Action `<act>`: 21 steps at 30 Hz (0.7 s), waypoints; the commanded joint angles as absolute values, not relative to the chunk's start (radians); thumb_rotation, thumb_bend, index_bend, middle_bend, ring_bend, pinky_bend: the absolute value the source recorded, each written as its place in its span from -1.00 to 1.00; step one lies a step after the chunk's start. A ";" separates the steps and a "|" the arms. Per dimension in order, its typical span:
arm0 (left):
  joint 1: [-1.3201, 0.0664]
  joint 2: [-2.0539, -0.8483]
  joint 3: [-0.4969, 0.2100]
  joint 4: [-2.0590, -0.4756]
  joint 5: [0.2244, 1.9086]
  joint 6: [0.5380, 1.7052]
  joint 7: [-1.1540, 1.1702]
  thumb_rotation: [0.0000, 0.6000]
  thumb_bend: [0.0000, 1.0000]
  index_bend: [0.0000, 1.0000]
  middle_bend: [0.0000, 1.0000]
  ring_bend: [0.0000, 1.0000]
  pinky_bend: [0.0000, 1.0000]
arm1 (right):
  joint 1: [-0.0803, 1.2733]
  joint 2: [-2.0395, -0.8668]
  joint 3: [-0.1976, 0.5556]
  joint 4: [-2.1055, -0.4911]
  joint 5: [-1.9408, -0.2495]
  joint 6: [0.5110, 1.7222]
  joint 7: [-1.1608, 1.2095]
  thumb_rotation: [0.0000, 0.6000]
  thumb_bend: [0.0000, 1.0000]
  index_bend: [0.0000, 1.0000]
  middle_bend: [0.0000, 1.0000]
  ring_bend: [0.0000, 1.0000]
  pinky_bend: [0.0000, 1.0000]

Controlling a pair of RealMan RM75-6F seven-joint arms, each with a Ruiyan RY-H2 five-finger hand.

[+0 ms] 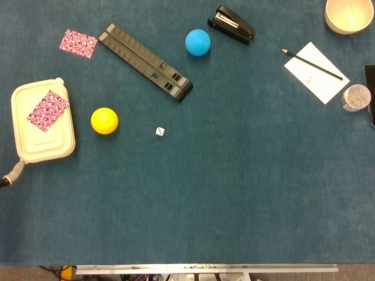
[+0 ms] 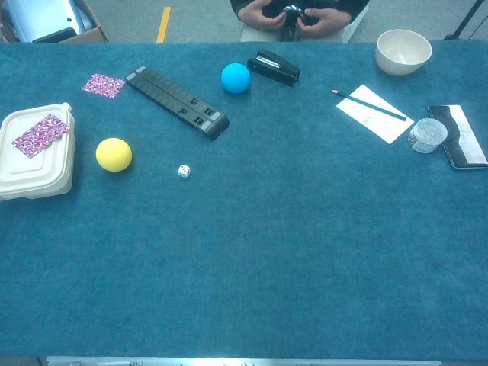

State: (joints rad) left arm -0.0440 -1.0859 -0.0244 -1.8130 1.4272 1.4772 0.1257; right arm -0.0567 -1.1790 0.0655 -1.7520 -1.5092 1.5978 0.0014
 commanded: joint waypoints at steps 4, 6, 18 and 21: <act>-0.047 -1.087 -0.026 -1.807 1.430 1.474 0.115 0.27 -0.65 -0.61 -0.66 -0.91 -1.00 | -0.053 -1.181 0.067 -1.753 -1.508 1.595 0.001 1.00 -0.42 -0.49 -0.58 -0.89 -0.87; -0.047 -1.086 -0.027 -1.807 1.435 1.476 0.106 0.27 -0.65 -0.61 -0.66 -0.91 -1.00 | -0.054 -1.181 0.066 -1.753 -1.509 1.596 0.003 1.00 -0.42 -0.49 -0.58 -0.89 -0.87; -0.086 -1.031 -0.031 -1.820 1.469 1.404 -0.119 0.44 -0.65 -0.60 -0.64 -0.86 -1.00 | -0.056 -1.177 0.065 -1.748 -1.505 1.594 0.032 1.00 -0.42 -0.49 -0.58 -0.88 -0.87; -0.111 -1.008 -0.034 -1.818 1.507 1.378 -0.211 0.64 -0.65 -0.58 -0.57 -0.74 -0.98 | -0.052 -1.179 0.067 -1.747 -1.504 1.589 0.034 1.00 -0.42 -0.49 -0.58 -0.88 -0.87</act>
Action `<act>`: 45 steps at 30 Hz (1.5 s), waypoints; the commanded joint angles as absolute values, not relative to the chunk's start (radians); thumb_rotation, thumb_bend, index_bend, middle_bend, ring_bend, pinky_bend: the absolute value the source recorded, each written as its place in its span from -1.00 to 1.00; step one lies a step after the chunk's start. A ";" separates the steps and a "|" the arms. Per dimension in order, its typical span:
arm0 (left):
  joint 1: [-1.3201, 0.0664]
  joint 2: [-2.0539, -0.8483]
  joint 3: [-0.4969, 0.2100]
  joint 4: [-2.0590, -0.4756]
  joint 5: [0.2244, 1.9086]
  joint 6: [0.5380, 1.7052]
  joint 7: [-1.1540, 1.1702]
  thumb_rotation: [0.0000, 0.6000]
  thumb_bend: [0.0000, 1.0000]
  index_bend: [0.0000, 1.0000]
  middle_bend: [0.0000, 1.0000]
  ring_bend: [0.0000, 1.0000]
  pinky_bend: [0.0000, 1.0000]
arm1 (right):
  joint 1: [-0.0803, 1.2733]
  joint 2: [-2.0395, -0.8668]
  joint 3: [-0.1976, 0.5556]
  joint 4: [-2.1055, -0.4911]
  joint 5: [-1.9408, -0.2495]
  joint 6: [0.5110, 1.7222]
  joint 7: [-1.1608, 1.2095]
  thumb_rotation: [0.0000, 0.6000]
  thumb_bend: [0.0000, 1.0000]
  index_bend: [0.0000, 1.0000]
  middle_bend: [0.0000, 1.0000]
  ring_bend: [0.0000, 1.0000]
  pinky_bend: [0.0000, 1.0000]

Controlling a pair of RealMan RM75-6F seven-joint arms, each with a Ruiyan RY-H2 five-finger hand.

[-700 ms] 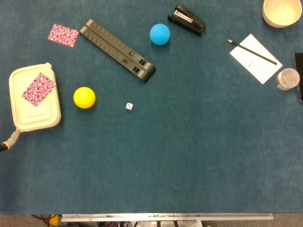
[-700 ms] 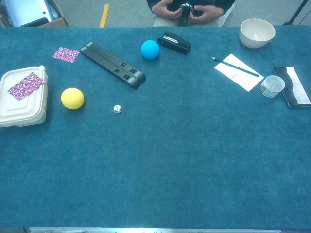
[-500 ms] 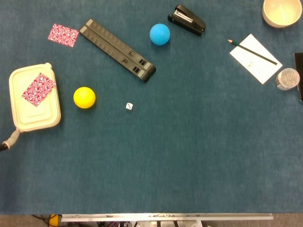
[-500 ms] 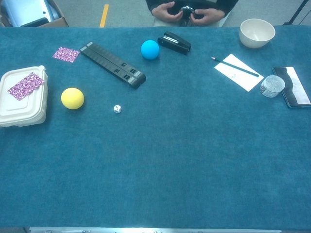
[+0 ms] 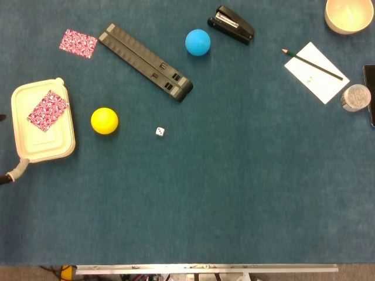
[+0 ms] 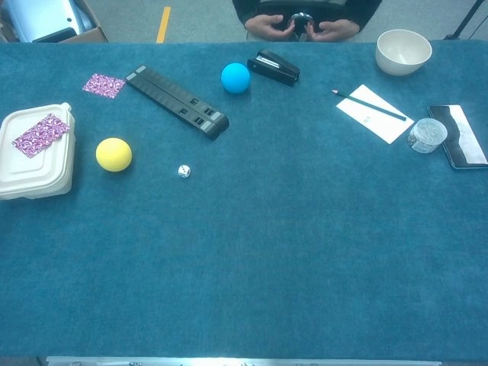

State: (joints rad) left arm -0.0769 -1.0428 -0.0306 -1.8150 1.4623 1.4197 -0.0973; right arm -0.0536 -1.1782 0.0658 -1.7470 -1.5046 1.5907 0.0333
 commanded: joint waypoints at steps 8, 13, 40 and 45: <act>-0.200 -0.972 -0.026 -1.817 1.620 1.297 -0.347 0.94 -0.65 -0.48 -0.26 -0.39 -0.67 | -0.052 -1.178 0.070 -1.735 -1.492 1.586 0.045 1.00 -0.42 -0.49 -0.58 -0.89 -0.87; -0.270 -0.950 -0.010 -1.826 1.668 1.210 -0.415 1.00 -0.65 -0.48 0.10 -0.08 -0.37 | -0.046 -1.180 0.072 -1.728 -1.486 1.575 0.052 1.00 -0.42 -0.49 -0.58 -0.89 -0.87; -0.503 -1.067 0.023 -1.904 1.481 0.814 -0.022 0.48 -0.65 -0.56 1.00 0.91 1.00 | -0.033 -1.189 0.078 -1.687 -1.460 1.544 0.087 1.00 -0.42 -0.49 -0.58 -0.89 -0.87; -0.532 -1.091 0.015 -1.904 1.370 0.769 0.053 0.23 -0.65 -0.62 1.00 0.92 1.00 | -0.033 -1.188 0.079 -1.684 -1.458 1.546 0.092 1.00 -0.42 -0.49 -0.58 -0.89 -0.87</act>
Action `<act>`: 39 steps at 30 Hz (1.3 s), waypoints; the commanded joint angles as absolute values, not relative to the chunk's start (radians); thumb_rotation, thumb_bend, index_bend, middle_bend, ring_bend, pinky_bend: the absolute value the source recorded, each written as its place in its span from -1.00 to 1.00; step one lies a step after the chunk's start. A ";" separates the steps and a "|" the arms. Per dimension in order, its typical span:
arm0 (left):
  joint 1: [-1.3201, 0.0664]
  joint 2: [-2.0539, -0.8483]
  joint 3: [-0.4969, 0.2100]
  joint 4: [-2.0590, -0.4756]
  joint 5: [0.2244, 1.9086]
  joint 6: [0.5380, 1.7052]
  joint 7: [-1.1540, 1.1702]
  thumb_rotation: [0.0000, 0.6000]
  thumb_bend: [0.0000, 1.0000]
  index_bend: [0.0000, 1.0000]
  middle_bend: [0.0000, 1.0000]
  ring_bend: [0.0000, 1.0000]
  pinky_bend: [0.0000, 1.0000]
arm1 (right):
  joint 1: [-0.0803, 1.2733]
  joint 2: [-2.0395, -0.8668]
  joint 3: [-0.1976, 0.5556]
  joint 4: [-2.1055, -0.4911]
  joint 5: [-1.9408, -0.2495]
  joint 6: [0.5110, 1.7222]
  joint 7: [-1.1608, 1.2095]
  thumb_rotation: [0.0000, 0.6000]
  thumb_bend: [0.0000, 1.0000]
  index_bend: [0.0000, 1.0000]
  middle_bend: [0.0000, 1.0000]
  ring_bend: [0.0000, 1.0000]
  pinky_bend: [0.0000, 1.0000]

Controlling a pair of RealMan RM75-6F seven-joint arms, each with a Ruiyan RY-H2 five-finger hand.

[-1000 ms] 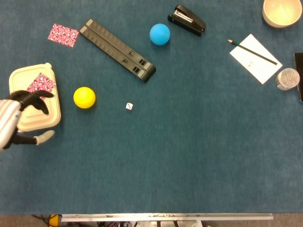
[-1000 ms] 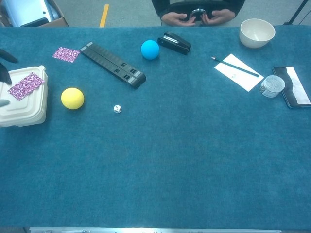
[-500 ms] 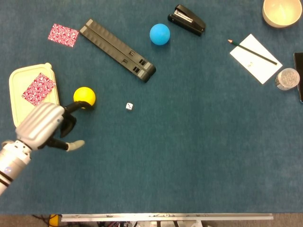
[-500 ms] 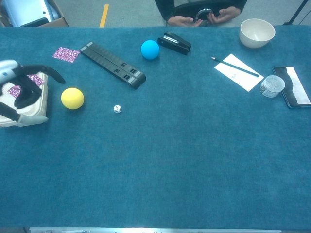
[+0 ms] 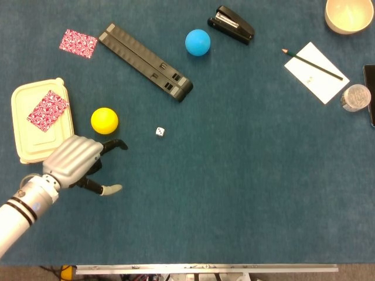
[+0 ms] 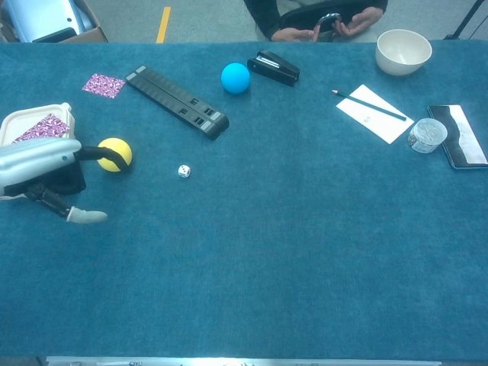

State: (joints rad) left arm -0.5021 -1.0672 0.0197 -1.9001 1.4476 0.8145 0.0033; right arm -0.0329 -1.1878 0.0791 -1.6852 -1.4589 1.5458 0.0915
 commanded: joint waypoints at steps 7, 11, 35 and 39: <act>-0.607 -1.139 0.001 -1.871 1.217 0.683 0.123 0.16 -0.65 -0.77 1.00 0.95 1.00 | -0.031 -1.189 0.081 -1.678 -1.452 1.540 0.093 1.00 -0.42 -0.49 -0.58 -0.89 -0.87; -0.642 -1.170 0.000 -1.853 1.157 0.661 0.162 0.10 -0.65 -0.84 1.00 0.96 1.00 | -0.031 -1.187 0.083 -1.676 -1.448 1.540 0.095 1.00 -0.42 -0.49 -0.58 -0.89 -0.87; -0.828 -1.329 -0.004 -1.780 0.874 0.676 0.323 -0.21 -0.65 -0.92 1.00 0.97 1.00 | -0.033 -1.188 0.085 -1.654 -1.431 1.532 0.121 1.00 -0.42 -0.49 -0.58 -0.89 -0.87; -0.858 -1.357 0.006 -1.759 0.837 0.669 0.341 -0.22 -0.65 -0.92 1.00 0.97 1.00 | -0.035 -1.185 0.085 -1.651 -1.430 1.534 0.129 1.00 -0.42 -0.49 -0.58 -0.89 -0.87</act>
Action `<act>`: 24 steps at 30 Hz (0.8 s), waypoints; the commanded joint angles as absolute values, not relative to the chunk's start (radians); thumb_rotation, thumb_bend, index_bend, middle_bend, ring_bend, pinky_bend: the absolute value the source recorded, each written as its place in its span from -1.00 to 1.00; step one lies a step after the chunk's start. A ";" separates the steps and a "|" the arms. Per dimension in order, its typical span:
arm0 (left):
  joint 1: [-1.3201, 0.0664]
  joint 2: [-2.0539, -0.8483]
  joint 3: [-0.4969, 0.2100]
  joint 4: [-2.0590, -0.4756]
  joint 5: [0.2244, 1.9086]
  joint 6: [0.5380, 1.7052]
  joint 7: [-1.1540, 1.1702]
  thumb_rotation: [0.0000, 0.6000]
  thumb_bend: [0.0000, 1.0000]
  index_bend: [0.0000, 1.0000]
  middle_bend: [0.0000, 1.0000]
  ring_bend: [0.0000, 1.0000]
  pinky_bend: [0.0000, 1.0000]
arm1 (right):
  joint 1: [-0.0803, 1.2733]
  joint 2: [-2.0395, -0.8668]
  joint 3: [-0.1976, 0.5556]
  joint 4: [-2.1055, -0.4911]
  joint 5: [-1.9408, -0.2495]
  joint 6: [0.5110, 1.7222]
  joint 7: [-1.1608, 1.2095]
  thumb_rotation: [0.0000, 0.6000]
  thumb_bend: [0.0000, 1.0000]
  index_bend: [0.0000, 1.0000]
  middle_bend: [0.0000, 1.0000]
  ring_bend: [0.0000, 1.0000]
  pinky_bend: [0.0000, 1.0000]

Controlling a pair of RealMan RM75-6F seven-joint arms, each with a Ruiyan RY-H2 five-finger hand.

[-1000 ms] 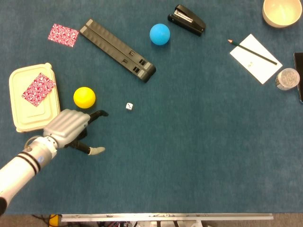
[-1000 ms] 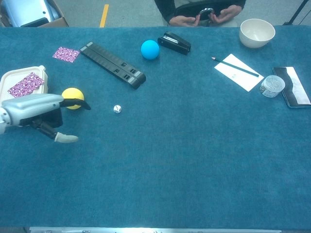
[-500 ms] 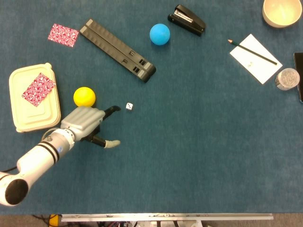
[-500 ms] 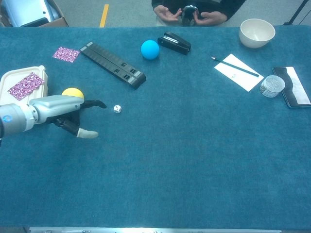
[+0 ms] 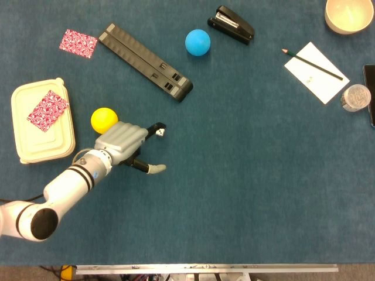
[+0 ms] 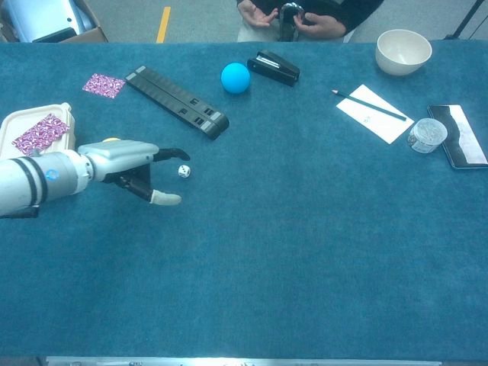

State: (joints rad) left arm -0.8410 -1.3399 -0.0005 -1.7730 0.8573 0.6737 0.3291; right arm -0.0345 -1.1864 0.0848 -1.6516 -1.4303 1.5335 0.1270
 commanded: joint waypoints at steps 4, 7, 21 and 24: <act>-0.884 -1.386 0.018 -1.734 0.796 0.675 0.362 -0.22 -0.65 -0.92 1.00 0.97 1.00 | -0.039 -1.180 0.085 -1.649 -1.429 1.537 0.137 1.00 -0.42 -0.49 -0.58 -0.89 -0.87; -0.897 -1.397 0.023 -1.723 0.774 0.680 0.368 -0.22 -0.65 -0.92 1.00 0.97 1.00 | -0.042 -1.177 0.084 -1.647 -1.428 1.538 0.142 1.00 -0.42 -0.49 -0.58 -0.89 -0.87; -0.919 -1.415 0.048 -1.710 0.742 0.709 0.367 -0.22 -0.65 -0.86 1.00 0.97 1.00 | -0.045 -1.174 0.083 -1.646 -1.429 1.537 0.147 1.00 -0.42 -0.49 -0.58 -0.89 -0.87; -0.916 -1.412 0.051 -1.718 0.750 0.719 0.362 -0.23 -0.65 -0.81 1.00 0.97 1.00 | -0.046 -1.173 0.081 -1.646 -1.431 1.539 0.148 1.00 -0.42 -0.49 -0.58 -0.89 -0.87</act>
